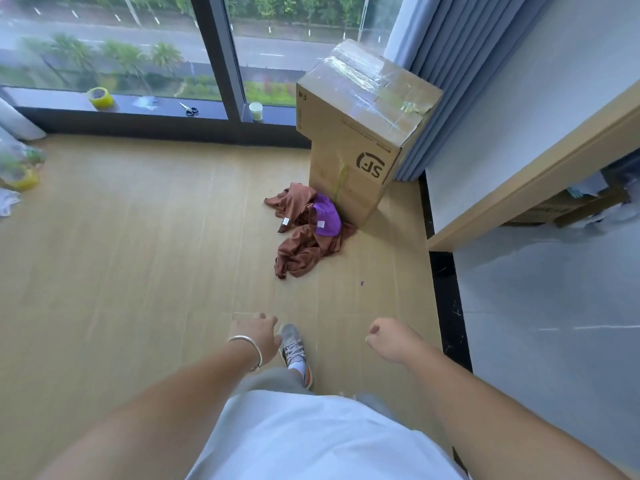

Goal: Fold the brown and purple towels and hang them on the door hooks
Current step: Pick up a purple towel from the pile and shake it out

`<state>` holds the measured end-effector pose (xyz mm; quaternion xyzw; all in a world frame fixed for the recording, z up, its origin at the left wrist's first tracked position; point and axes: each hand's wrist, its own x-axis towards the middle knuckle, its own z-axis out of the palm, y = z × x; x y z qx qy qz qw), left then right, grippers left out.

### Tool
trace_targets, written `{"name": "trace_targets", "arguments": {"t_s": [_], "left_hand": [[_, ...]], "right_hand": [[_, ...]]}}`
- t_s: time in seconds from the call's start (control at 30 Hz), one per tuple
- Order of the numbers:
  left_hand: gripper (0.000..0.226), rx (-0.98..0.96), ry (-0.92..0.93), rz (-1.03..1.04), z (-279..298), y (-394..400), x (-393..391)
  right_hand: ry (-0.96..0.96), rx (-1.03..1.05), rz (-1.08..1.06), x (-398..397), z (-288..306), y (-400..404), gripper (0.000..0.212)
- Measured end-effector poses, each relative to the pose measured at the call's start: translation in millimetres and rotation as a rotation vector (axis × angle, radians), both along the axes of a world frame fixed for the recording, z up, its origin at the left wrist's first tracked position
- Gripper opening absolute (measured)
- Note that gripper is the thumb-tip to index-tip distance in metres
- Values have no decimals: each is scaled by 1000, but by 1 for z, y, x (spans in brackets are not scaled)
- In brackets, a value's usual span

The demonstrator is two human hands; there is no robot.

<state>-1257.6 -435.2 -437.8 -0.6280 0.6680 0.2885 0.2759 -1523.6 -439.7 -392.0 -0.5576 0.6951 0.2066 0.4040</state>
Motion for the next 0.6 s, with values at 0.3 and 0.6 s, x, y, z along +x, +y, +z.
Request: {"name": "trace_targets", "arguments": {"t_s": [0.3, 0.6], "left_hand": [[44, 68, 44, -17, -33, -68, 21], [44, 109, 55, -30, -94, -132, 35]], "right_hand": [[-59, 50, -76, 41, -22, -79, 31], [-59, 104, -133, 40, -99, -149, 28]]}}
